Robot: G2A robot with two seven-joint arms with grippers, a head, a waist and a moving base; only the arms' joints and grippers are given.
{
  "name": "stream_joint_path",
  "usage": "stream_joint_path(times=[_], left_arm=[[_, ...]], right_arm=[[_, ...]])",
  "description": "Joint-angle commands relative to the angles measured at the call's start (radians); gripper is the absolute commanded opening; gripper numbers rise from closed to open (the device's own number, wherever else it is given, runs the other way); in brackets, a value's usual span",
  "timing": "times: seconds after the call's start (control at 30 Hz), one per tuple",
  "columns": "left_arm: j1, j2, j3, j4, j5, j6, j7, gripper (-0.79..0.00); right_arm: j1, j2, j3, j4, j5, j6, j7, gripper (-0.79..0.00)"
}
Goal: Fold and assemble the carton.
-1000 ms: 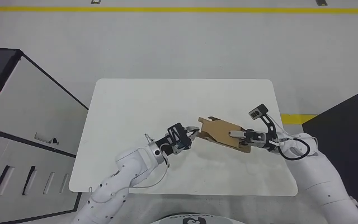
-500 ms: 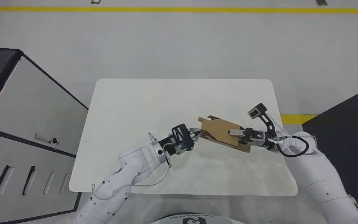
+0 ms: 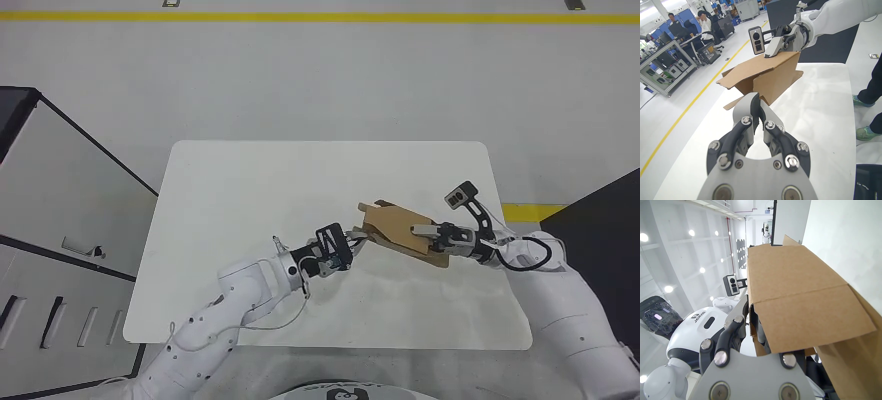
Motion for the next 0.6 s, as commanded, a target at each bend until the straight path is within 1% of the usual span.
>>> stream_joint_path(times=[0.0,0.1,0.33,0.57], left_arm=[[-0.003,-0.001,-0.004,0.002,0.005,0.027,-0.005,-0.785],[-0.002,-0.001,-0.004,0.003,0.001,0.042,0.005,-0.785],[-0.023,-0.003,0.013,0.028,-0.046,-0.014,0.068,-0.785],[-0.038,-0.003,0.023,0.044,-0.041,-0.027,0.084,-0.785]], right_arm=[[0.003,-0.001,-0.001,0.004,0.001,0.002,0.006,-0.785],[0.006,-0.003,-0.004,0.012,-0.002,0.014,0.017,-0.785],[0.024,-0.011,-0.014,0.032,-0.002,0.033,0.026,-0.785],[0.035,-0.016,-0.013,0.052,0.0,0.036,0.023,-0.785]])
